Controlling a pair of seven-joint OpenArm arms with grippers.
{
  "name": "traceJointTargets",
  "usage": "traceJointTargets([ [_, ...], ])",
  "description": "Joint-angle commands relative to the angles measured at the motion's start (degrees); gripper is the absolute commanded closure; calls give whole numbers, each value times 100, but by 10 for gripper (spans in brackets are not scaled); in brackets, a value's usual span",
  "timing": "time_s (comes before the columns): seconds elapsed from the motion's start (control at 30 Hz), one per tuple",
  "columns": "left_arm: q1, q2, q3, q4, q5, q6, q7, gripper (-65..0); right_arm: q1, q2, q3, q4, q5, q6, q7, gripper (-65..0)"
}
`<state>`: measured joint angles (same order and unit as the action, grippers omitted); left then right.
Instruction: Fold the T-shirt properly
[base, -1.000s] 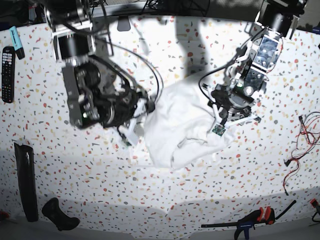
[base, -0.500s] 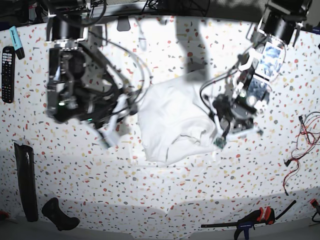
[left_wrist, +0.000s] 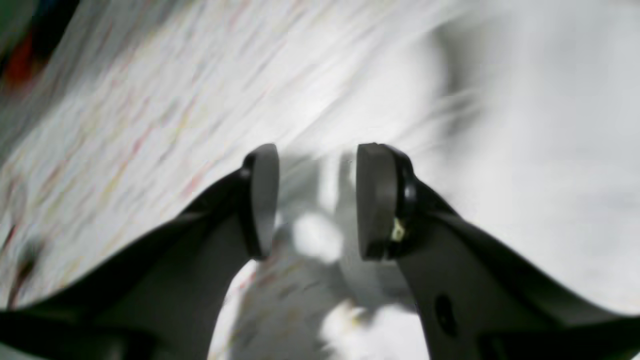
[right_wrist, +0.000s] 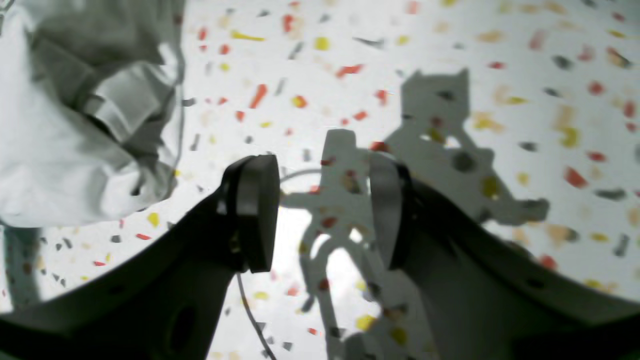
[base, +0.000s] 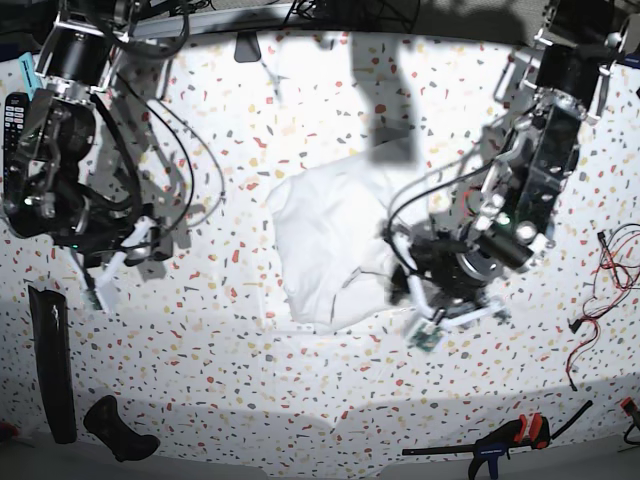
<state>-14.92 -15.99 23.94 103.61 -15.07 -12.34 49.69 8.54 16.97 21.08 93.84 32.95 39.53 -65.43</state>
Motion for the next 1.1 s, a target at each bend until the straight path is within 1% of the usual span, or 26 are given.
traceJointTargets([
  [0.0, -109, -7, -28, 341, -227, -160, -131, -245, 109, 94, 61, 109, 76, 47, 103, -290],
  [0.03, -92, 13, -28, 562, -463, -378, -133, -245, 109, 107, 92, 109, 92, 47, 98, -290],
  [0.1, -15, 114, -28, 817, -774, -920, -177, -245, 92, 118, 109, 109, 190, 47, 94, -290],
  [0.17, 127, 236, -28, 743, -1108, -1381, -323, -245, 76, 94, 103, 109, 197, 47, 90, -290],
  [0.23, 319, 350, -28, 474, -1248, -1775, -726, -245, 66, 83, 105, 107, 203, 47, 92, -290],
  [0.3, 468, 450, -28, 81, -1239, -2057, -1394, -245, 61, 79, 103, 107, 201, 47, 90, -290],
  [0.37, 540, 522, -28, -420, -1091, -2122, -2269, -245, 63, 81, 105, 107, 201, 47, 92, -290],
  [0.47, 498, 662, -28, -1316, -396, -2111, -3571, -245, 63, 81, 105, 107, 199, 47, 92, -290],
  [0.5, 459, 708, -28, -1628, -190, -2114, -3941, -245, 63, 81, 103, 107, 201, 47, 92, -290],
  [0.57, 358, 824, -28, -2243, 2, -2116, -4476, -245, 63, 81, 105, 107, 199, 47, 92, -290],
  [0.7, 144, 1099, -28, -3220, 70, -2116, -5108, -245, 66, 81, 103, 107, 201, 47, 92, -290],
  [0.83, -153, 1381, -28, -3853, 81, -2116, -5189, -245, 66, 81, 103, 107, 199, 47, 92, -290],
  [0.97, -422, 1602, -28, -4660, 682, -2114, -5372, -245, 66, 81, 103, 107, 201, 47, 92, -290],
  [1.07, -457, 1626, -28, -5335, 992, -2114, -5934, -245, 66, 81, 105, 107, 201, 47, 92, -290],
])
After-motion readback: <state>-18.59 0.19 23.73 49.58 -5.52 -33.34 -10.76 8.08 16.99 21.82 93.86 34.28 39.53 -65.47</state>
